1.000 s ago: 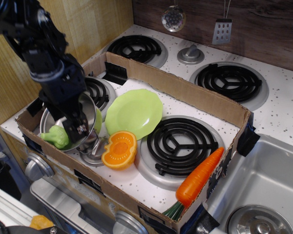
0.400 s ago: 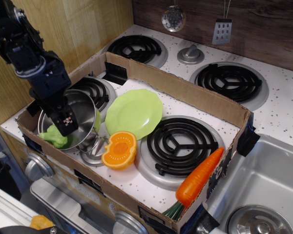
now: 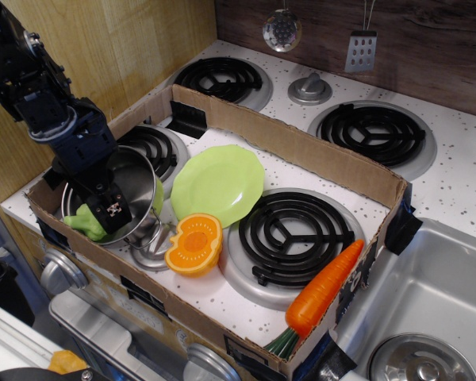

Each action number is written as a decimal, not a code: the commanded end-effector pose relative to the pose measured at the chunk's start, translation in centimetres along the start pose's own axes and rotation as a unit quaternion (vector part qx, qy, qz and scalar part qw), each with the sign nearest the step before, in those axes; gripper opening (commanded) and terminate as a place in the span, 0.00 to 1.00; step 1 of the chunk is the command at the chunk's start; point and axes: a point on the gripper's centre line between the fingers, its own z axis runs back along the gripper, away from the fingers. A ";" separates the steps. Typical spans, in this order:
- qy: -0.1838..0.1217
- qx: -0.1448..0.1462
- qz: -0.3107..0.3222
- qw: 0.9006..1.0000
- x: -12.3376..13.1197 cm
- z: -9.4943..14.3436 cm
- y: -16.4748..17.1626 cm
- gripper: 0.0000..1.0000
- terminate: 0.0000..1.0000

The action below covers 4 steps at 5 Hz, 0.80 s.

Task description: Take broccoli out of pan

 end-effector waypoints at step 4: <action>-0.022 0.012 0.005 1.000 -0.3 0.3 -0.1 0.00 0.00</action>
